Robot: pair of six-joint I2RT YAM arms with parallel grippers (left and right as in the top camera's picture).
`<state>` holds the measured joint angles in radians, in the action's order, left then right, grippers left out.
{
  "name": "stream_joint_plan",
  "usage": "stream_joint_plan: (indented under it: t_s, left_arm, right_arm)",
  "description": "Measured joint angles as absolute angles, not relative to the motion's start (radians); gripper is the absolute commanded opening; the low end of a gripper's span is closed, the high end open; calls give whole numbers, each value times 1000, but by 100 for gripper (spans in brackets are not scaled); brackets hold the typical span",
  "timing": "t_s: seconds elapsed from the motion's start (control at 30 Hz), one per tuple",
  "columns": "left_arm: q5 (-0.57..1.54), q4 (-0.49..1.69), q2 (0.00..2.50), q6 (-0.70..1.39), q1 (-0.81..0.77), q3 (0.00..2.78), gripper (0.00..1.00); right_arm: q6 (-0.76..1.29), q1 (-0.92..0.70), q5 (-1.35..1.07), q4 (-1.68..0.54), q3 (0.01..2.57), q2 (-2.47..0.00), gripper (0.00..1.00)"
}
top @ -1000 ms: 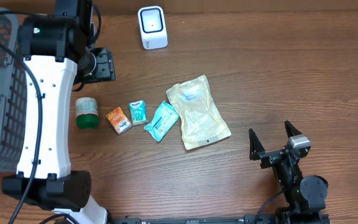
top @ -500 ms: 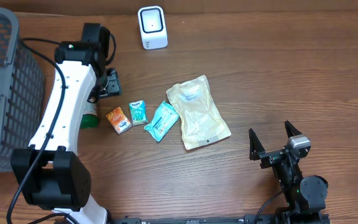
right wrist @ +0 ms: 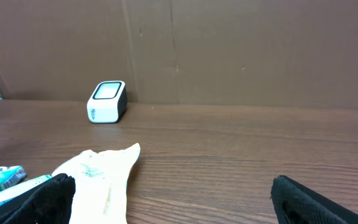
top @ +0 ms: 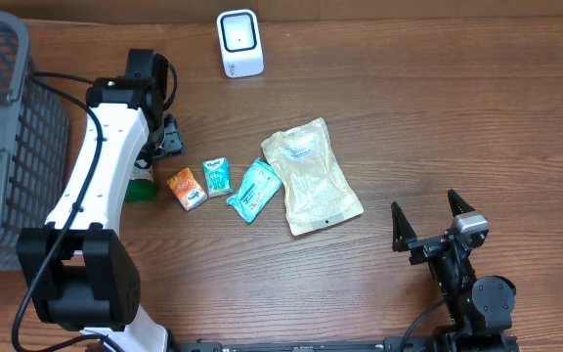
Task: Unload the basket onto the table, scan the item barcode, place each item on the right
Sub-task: 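Carry the jar out and set it on the table left of packs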
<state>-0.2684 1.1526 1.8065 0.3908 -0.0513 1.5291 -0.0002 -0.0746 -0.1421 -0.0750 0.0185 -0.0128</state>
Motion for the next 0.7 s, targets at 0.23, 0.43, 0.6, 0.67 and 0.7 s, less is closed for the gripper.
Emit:
stream_joint_plan:
  t_s: [0.23,0.43,0.6,0.67,0.7]
  left_arm:
    - [-297,1090,1806,395,-6,1439,82]
    - [-306,975,1806,392,35,1321,83]
    - [-308,914,1806,385,35,1281,81]
    - [-308,909,1806,382,35,1279,80]
    - [-308,907,1806,381,35,1279,80]
  right_arm:
    - [0,-75,-142,-75,18,-13,100]
    - [0,-75,-142,-75,18,-13,100]
    - [0,-75,-142,-75,19,-13,100]
    - [0,-75,-142,-75,19,-13,100]
    - [0,-75,-142,-75,19,-13,100]
